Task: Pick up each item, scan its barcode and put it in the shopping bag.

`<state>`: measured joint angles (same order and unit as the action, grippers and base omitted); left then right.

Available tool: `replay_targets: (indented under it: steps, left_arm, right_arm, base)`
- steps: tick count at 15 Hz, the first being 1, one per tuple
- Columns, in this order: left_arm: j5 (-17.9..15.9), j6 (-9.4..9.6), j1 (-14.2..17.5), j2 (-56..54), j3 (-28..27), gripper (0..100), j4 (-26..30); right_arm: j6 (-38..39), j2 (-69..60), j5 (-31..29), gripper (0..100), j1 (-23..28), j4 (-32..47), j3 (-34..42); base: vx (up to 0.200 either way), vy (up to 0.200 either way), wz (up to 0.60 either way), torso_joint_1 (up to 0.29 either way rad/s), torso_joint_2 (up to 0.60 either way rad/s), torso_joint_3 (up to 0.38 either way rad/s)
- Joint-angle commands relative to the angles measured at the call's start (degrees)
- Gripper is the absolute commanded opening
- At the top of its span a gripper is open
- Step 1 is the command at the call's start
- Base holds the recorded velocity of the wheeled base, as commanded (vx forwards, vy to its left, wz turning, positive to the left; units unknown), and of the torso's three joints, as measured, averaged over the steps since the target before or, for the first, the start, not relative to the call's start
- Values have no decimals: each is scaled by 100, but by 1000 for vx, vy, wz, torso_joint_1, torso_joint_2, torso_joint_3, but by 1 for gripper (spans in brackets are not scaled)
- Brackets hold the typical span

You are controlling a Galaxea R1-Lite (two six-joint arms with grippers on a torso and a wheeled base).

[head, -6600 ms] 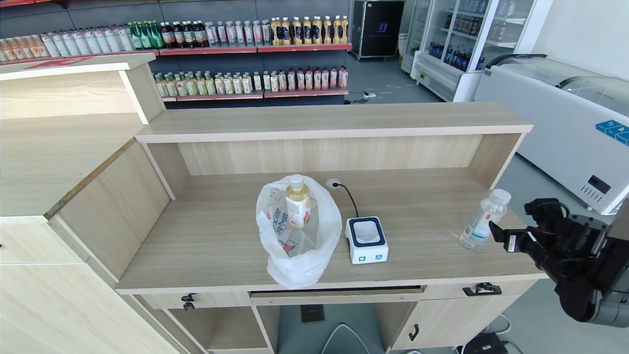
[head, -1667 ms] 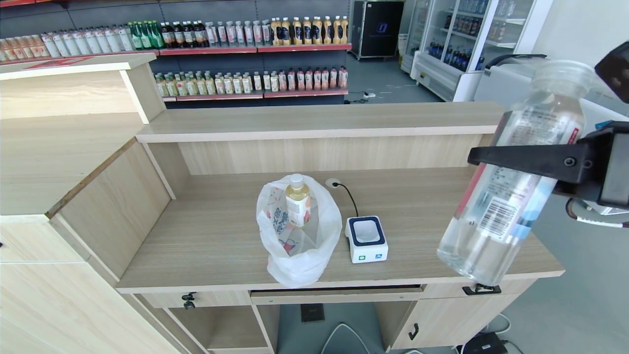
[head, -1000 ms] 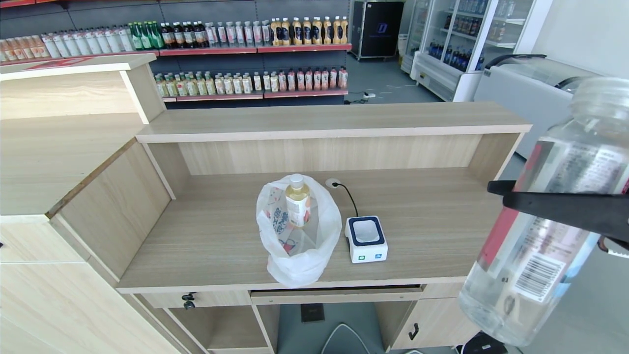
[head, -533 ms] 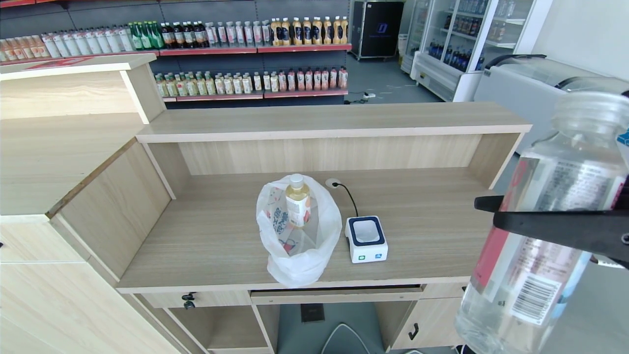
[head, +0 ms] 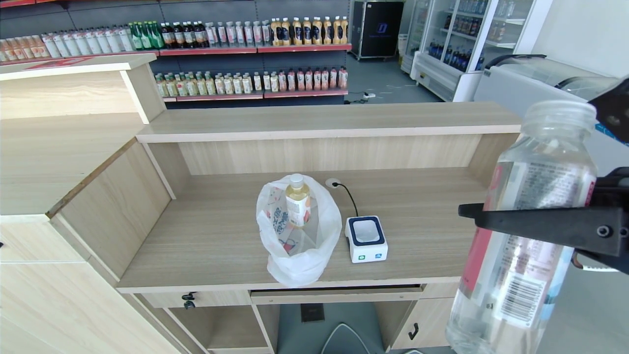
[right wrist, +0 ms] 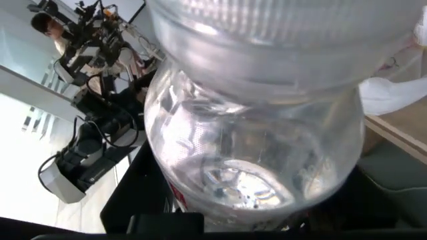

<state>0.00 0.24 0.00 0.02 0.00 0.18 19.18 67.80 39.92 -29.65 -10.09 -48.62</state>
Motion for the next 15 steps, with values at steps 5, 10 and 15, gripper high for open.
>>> replay_targets:
  steps: [5,10,15]
  left_arm:
    - [0,2,0,-2,0,100,-1]
    - [0,2,0,-2,0,100,-1]
    - [0,2,0,-2,0,100,-1]
  right_arm:
    - [-133,286,-72,0,12,174,-113]
    - [-362,594,-29,0,-164,201,-359]
    - [-362,295,-29,0,-287,306,-280]
  base:
    - [0,0,0,0,0,0]
    - [0,0,0,0,0,0]
    - [0,0,0,0,0,0]
